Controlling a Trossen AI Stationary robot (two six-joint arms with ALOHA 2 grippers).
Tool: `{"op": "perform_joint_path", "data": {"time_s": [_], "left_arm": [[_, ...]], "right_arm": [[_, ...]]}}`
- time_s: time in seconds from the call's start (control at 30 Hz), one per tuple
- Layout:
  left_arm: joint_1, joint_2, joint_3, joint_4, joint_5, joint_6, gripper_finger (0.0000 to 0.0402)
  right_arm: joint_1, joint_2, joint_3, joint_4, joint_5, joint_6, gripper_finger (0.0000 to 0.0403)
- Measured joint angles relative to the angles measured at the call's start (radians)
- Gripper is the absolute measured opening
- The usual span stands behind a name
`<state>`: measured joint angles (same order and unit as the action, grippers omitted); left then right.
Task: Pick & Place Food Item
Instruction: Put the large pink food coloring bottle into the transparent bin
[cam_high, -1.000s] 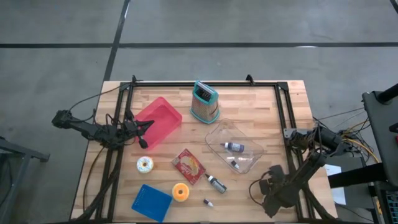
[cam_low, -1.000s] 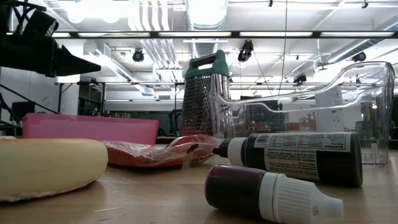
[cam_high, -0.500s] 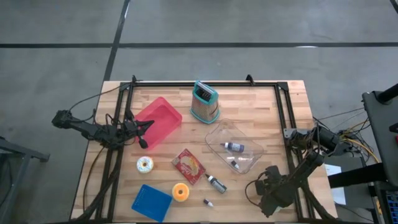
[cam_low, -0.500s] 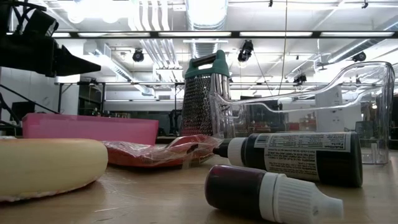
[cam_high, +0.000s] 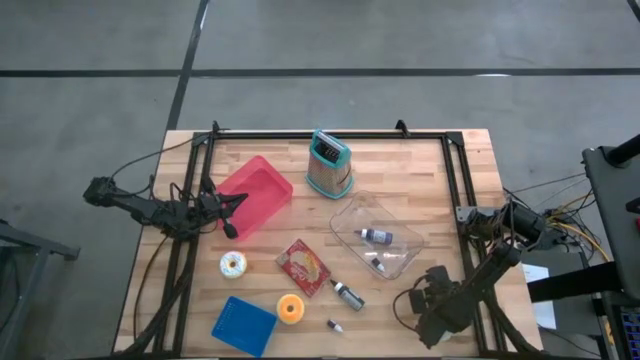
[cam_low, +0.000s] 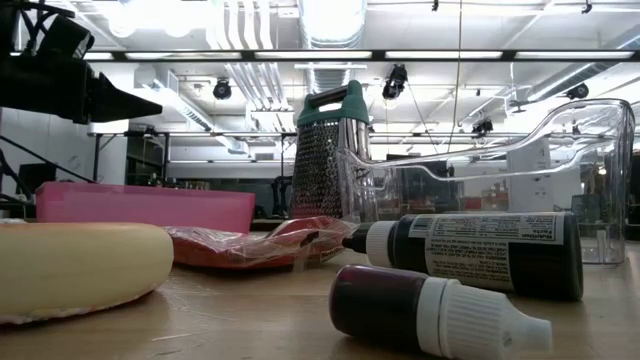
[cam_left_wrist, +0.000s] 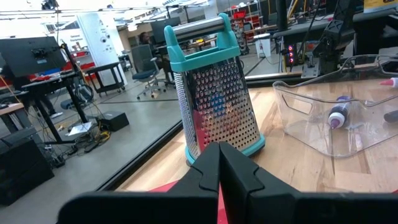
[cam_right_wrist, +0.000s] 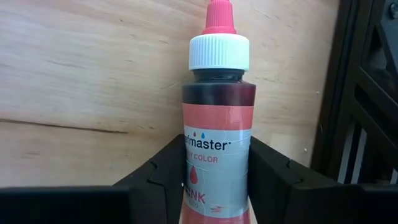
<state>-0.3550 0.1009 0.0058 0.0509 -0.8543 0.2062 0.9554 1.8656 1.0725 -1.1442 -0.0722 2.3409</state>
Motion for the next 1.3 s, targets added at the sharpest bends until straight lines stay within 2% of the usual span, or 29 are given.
{"op": "perform_joint_path", "data": {"time_s": [0.4, 0.77, 1.1, 1.3], "left_arm": [[0.0, 0.0, 0.0, 0.0, 0.0, 0.0, 0.0005], [0.0, 0.0, 0.0, 0.0, 0.0, 0.0, 0.0005], [0.0, 0.0, 0.0, 0.0, 0.0, 0.0, 0.0005], [0.0, 0.0, 0.0, 0.0, 0.0, 0.0, 0.0005]], "right_arm": [[0.0, -0.01, 0.005, -0.018, -0.011, 0.028, 0.0136], [0.002, -0.013, 0.147, -0.216, 0.007, 0.029, 0.0137], [0.014, -0.018, 0.35, -0.354, 0.18, 0.037, 0.0149], [0.016, -0.019, 0.444, -0.429, 0.388, 0.023, 0.015]]}}
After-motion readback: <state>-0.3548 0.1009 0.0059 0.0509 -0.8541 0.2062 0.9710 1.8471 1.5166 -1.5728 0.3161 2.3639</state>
